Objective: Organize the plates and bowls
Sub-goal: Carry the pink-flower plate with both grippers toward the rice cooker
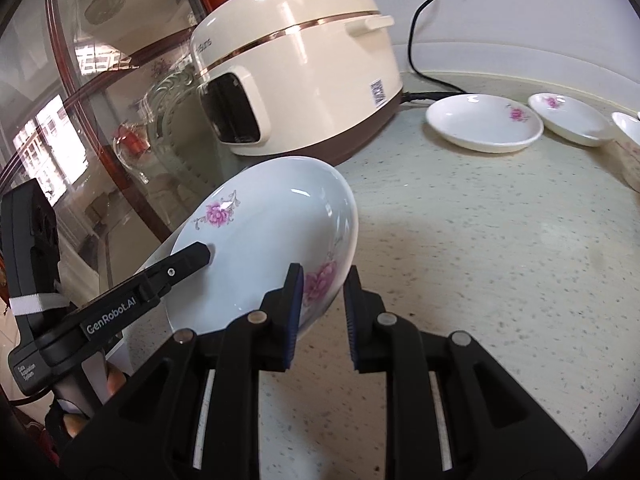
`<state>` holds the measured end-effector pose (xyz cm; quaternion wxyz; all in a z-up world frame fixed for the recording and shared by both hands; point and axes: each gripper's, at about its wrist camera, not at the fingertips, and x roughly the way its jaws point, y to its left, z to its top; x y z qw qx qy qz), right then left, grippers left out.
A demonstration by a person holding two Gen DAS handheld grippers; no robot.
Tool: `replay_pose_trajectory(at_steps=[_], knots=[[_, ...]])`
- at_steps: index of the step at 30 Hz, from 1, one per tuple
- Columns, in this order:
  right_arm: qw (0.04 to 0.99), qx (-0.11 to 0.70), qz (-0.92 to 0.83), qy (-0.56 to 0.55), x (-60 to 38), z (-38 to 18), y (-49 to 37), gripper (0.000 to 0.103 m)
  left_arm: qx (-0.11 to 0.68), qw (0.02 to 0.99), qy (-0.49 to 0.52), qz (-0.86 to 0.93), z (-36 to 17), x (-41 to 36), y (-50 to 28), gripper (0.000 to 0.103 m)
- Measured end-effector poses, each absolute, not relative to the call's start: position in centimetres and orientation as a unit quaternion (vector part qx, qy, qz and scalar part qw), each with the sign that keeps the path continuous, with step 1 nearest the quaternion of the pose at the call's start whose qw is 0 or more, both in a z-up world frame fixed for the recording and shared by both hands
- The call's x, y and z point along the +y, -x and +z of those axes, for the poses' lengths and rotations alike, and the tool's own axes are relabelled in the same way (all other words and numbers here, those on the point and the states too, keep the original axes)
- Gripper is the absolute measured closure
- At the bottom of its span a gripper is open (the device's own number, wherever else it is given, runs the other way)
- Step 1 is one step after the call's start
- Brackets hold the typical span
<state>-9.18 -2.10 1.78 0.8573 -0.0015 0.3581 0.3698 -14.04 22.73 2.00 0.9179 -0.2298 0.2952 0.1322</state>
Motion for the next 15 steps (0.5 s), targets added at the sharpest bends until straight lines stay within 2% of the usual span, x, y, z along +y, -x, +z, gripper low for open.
replay_pose_trajectory(at_steps=[11,15], knots=[[0.844,0.381,0.377,0.015,-0.2,1.2,8.5,0.08,0.306,0.908,0.245,0.146,0.8,24.0,14.2,0.079],[0.841,0.386,0.378,0.02,0.4,1.0,8.3,0.079,0.31,0.904,0.252,0.15,0.6,24.2,14.1,0.075]])
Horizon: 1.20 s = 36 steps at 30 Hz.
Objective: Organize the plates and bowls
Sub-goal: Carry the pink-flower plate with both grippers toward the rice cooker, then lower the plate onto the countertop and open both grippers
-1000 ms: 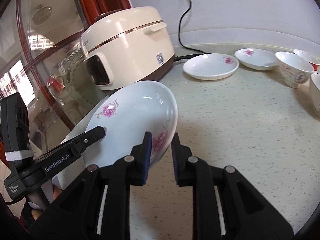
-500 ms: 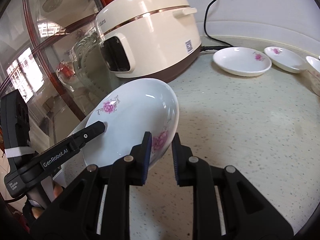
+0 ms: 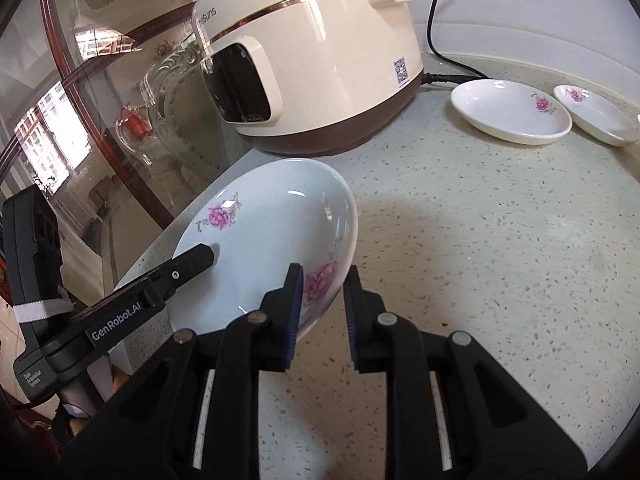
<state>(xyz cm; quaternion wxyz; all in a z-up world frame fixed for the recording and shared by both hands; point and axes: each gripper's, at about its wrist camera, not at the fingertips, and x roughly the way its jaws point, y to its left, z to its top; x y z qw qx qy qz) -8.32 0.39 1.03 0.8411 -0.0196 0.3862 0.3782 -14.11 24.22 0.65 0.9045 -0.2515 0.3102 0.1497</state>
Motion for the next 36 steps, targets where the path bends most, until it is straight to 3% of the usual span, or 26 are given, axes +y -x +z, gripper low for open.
replay_pose_trajectory(at_steps=[6,9,12,14,15,19,22,24,29,31,36], knots=[[0.835,0.397,0.379,0.028,1.2,0.7,8.1,0.079,0.322,0.894,0.268,0.158,0.2,24.7,13.9,0.07],[0.831,0.406,0.38,0.033,1.6,0.5,7.8,0.074,0.322,0.895,0.265,0.16,0.2,24.5,14.0,0.07],[0.832,0.405,0.379,0.027,1.4,0.6,7.8,0.073,0.322,0.895,0.262,0.16,0.4,24.3,13.7,0.063],[0.834,0.404,0.375,0.02,1.0,0.6,7.7,0.071,0.317,0.896,0.261,0.168,0.5,24.3,13.5,0.05],[0.836,0.403,0.373,0.017,0.9,0.7,7.8,0.067,0.308,0.897,0.265,0.174,0.8,24.3,13.9,0.041],[0.867,0.353,0.352,-0.029,-1.4,1.9,8.2,0.035,0.254,0.908,0.253,0.215,2.5,23.9,15.5,0.028],[0.89,0.304,0.335,-0.066,-3.7,2.8,8.7,0.018,0.23,0.924,0.228,0.204,4.5,22.3,15.6,0.022],[0.897,0.283,0.331,-0.078,-4.7,3.2,8.8,0.013,0.212,0.939,0.191,0.19,6.0,20.1,15.2,0.018],[0.911,0.292,0.277,-0.086,-7.9,3.8,7.5,0.011,0.218,0.957,0.13,0.141,8.3,15.7,12.6,0.01],[0.92,0.295,0.253,-0.061,-8.9,4.0,7.1,0.011,0.229,0.959,0.118,0.116,9.1,14.3,10.9,0.0],[0.92,0.336,0.201,-0.036,-13.0,4.0,4.0,0.011,0.275,0.948,0.139,0.079,9.1,11.5,4.2,0.0]])
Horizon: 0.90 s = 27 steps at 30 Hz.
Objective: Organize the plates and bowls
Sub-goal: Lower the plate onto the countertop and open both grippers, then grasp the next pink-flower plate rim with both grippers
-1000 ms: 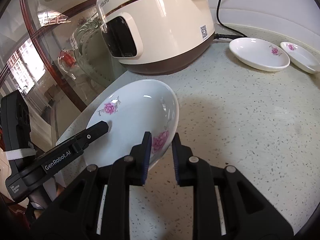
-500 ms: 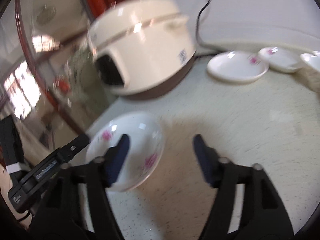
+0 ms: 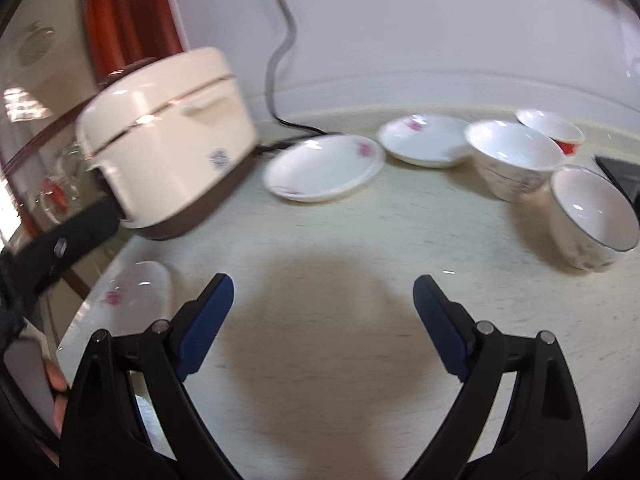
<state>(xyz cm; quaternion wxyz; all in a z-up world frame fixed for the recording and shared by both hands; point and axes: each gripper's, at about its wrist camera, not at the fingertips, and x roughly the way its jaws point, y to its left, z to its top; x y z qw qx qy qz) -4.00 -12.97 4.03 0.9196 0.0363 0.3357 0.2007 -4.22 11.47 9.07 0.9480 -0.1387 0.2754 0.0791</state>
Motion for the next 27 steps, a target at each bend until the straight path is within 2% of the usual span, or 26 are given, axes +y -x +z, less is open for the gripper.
replay_pose_trajectory(at_steps=[3,8,12,23,27], knots=[[0.913,0.356,0.188,-0.067,-15.3,3.1,2.3,0.011,0.301,0.932,0.186,0.084,8.0,11.2,0.3,0.0],[0.891,0.385,0.19,-0.145,-17.6,1.9,-0.9,0.011,0.329,0.913,0.201,0.129,5.5,11.1,-5.8,0.0],[0.889,0.389,0.183,-0.158,-17.4,1.7,-3.1,0.012,0.348,0.896,0.231,0.151,3.7,12.3,-8.5,0.0],[0.885,0.407,0.175,-0.143,-12.3,0.9,-12.0,0.03,0.332,0.898,0.249,0.149,3.5,14.2,-8.6,0.0],[0.882,0.412,0.179,-0.14,-10.9,0.5,-14.4,0.047,0.344,0.89,0.267,0.137,3.2,14.7,-9.4,0.0]])
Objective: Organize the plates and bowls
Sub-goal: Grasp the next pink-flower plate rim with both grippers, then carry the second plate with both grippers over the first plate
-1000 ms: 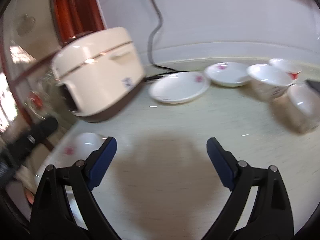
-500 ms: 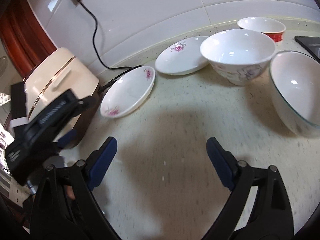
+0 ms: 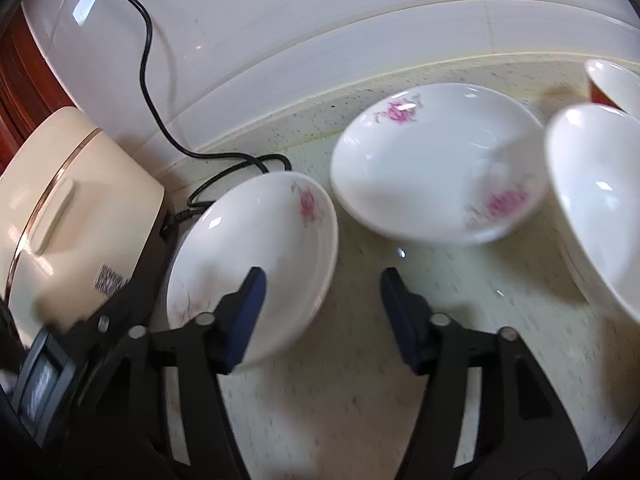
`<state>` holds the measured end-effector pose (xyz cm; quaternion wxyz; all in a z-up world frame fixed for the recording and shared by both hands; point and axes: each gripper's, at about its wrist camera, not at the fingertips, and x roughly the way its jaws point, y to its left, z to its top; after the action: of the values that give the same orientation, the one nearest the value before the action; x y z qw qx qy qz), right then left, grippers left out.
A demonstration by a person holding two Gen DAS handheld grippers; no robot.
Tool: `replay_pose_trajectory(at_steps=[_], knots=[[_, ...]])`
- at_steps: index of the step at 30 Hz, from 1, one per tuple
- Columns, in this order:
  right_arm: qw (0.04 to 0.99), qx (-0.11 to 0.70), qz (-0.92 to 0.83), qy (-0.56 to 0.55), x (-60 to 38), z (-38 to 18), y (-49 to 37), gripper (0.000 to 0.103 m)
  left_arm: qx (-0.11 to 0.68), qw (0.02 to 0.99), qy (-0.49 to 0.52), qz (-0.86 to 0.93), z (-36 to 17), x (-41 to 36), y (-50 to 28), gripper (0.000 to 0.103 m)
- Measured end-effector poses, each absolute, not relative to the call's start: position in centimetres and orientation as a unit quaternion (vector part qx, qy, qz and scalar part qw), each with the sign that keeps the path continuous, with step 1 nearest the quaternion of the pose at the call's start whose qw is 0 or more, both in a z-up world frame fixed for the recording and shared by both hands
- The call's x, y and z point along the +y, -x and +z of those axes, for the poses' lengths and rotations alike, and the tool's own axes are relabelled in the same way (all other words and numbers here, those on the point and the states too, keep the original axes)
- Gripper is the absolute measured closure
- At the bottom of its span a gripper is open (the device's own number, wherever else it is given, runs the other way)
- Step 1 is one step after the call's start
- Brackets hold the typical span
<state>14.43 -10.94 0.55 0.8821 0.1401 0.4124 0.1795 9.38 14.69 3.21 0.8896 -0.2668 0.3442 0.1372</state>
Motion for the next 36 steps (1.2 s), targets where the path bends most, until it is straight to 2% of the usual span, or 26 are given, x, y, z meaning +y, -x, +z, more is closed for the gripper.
replay_pose_trajectory(at_steps=[2,3,4,5,9,13,14,16,19,23,24,25,28,30,36], knots=[[0.882,0.415,0.179,-0.133,-10.5,0.5,-15.0,0.056,0.351,0.885,0.273,0.135,2.8,14.8,-9.6,0.0],[0.882,0.416,0.178,-0.131,-10.4,0.4,-15.2,0.064,0.356,0.883,0.275,0.134,2.6,14.9,-9.7,0.0],[0.881,0.418,0.179,-0.129,-10.3,0.4,-15.2,0.079,0.359,0.882,0.275,0.134,2.4,15.0,-10.0,0.0],[0.877,0.424,0.184,-0.129,-10.3,0.2,-15.2,0.085,0.359,0.882,0.274,0.133,2.3,14.9,-10.0,0.0],[0.877,0.426,0.185,-0.119,-10.5,0.2,-14.2,0.086,0.371,0.883,0.259,0.126,1.9,14.3,-10.4,0.001],[0.879,0.427,0.182,-0.11,-11.9,0.3,-11.8,0.086,0.389,0.879,0.251,0.117,1.2,13.8,-10.9,0.008],[0.88,0.427,0.179,-0.11,-12.6,0.2,-11.0,0.086,0.39,0.881,0.239,0.116,1.4,13.4,-11.1,0.012],[0.881,0.426,0.174,-0.108,-13.8,0.2,-9.7,0.086,0.402,0.882,0.226,0.096,1.3,12.5,-11.4,0.031],[0.885,0.423,0.163,-0.109,-15.5,0.2,-7.8,0.086,0.421,0.884,0.188,0.076,1.4,10.6,-11.3,0.04],[0.887,0.417,0.154,-0.122,-17.1,0.1,-6.2,0.086,0.43,0.887,0.158,0.055,1.4,9.1,-10.6,0.041],[0.888,0.416,0.152,-0.125,-17.4,0.1,-5.9,0.086,0.431,0.888,0.157,0.047,1.4,8.8,-10.5,0.045],[0.888,0.414,0.15,-0.128,-17.8,0.1,-5.5,0.086,0.431,0.888,0.153,0.043,1.3,8.5,-10.5,0.056],[0.886,0.415,0.15,-0.14,-18.5,0.0,-4.8,0.086,0.434,0.891,0.135,0.015,1.1,6.9,-10.5,0.069],[0.882,0.42,0.156,-0.145,-18.6,-0.1,-4.8,0.082,0.435,0.893,0.117,0.006,1.1,5.9,-10.2,0.074],[0.876,0.422,0.165,-0.164,-19.2,-0.2,-4.8,0.08,0.433,0.891,0.134,-0.002,0.9,6.1,-9.5,0.078]])
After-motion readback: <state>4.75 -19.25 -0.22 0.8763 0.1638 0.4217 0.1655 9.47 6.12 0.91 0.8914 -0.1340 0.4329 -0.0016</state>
